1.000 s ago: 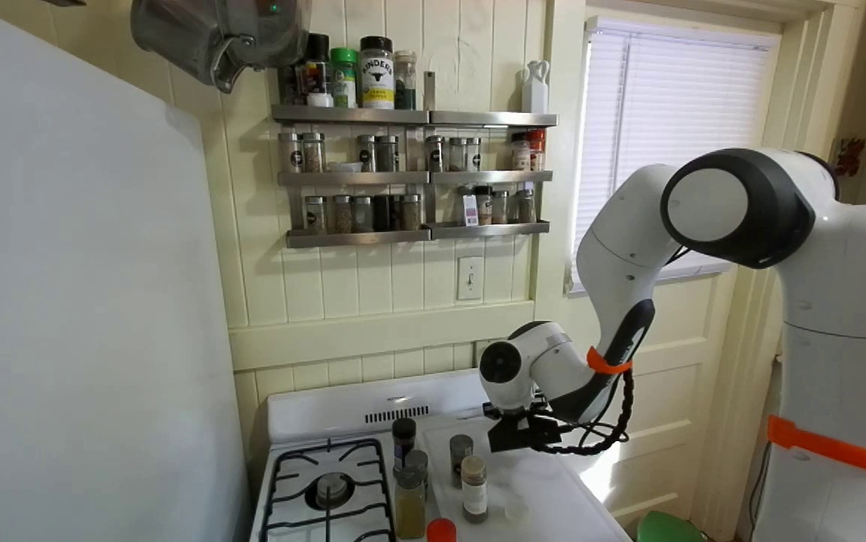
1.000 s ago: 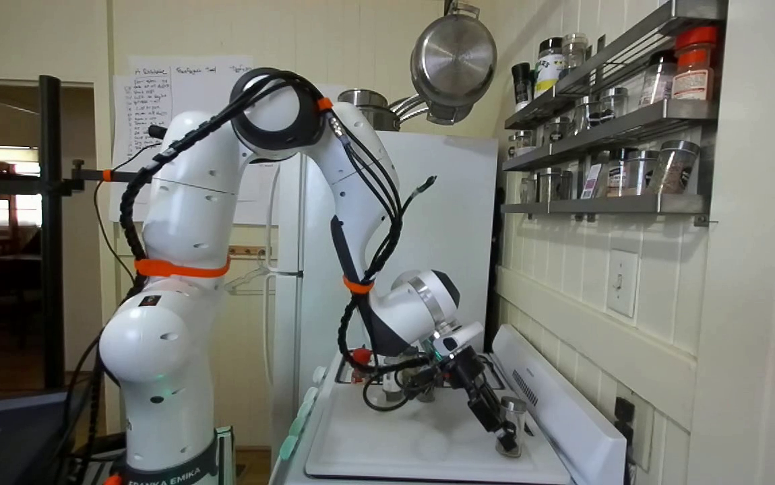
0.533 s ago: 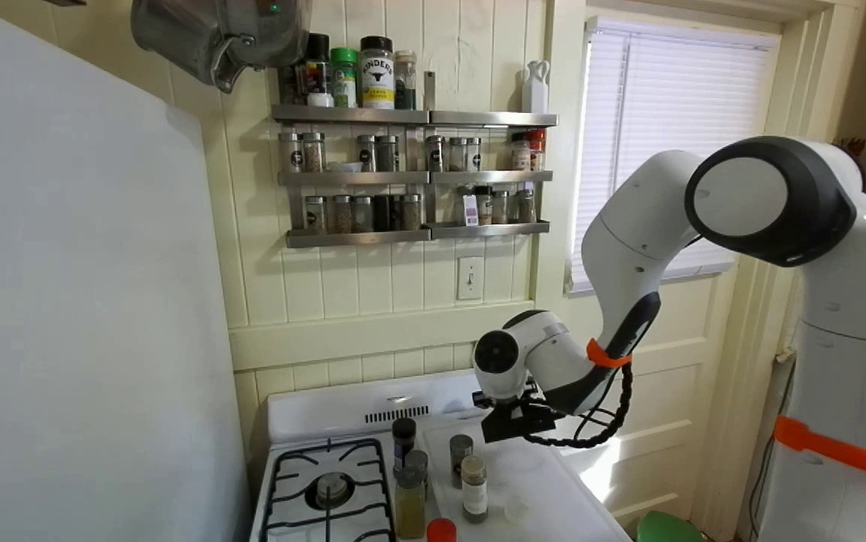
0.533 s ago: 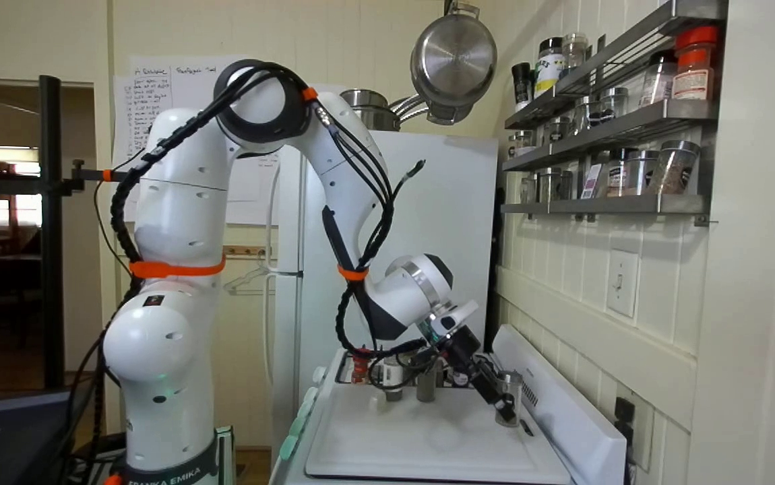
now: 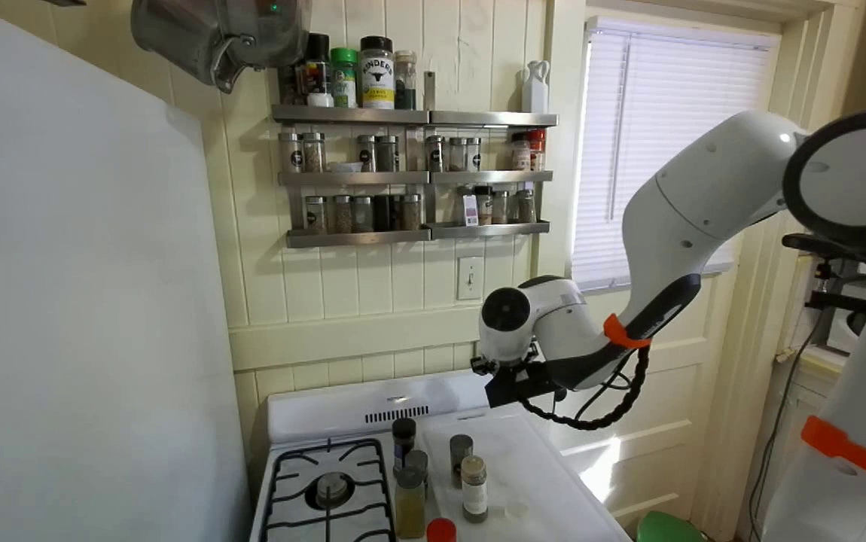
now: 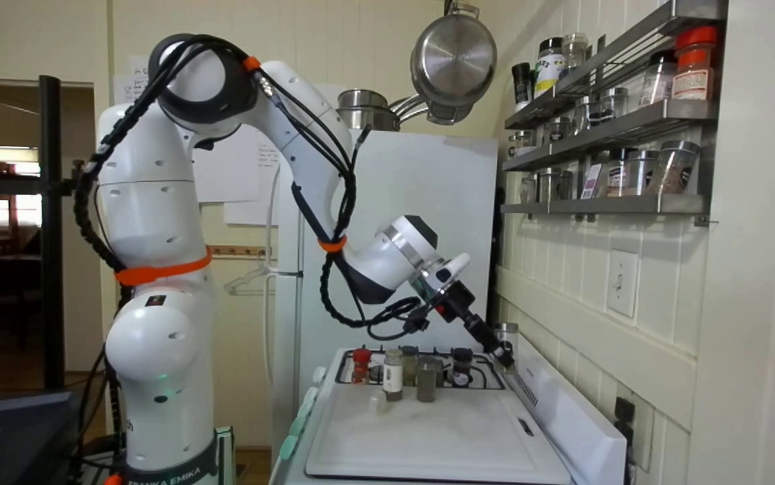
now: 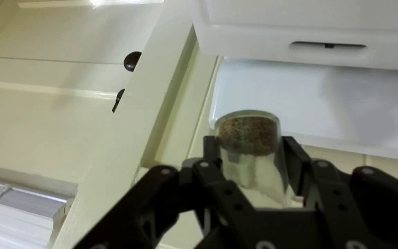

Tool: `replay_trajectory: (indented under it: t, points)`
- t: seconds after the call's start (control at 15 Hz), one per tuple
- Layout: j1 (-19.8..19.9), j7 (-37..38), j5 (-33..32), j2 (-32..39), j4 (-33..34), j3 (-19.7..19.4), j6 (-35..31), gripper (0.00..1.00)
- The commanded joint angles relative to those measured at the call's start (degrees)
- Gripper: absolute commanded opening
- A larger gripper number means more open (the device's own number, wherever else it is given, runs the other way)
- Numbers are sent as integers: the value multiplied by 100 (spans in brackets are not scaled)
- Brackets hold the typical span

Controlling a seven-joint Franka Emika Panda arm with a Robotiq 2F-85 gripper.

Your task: Pick up one glass jar from the stove and put it on the bottom shelf.

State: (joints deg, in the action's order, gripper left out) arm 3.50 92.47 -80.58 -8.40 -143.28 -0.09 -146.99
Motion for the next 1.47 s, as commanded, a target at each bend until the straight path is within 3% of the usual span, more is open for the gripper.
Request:
replay_trajectory:
  t: [0.0, 0.47, 0.87, 0.93, 1.2, 1.27, 1.4]
  points:
    - [-154, -926, 537, -718, -162, -39, 200, 23]
    - [-205, -2145, 857, -1369, 209, 25, 279, 23]
    - [-238, -3166, 1217, -1523, 940, 6, 247, 23]
    - [-120, -2784, 974, -1491, 750, 35, 102, 48]
    - [-115, -3055, 1097, -1494, 950, 46, 99, 48]
    - [-118, -3058, 1097, -1488, 950, 47, 99, 23]
    - [-109, -3076, 1020, -1475, 1041, 93, 153, 23]
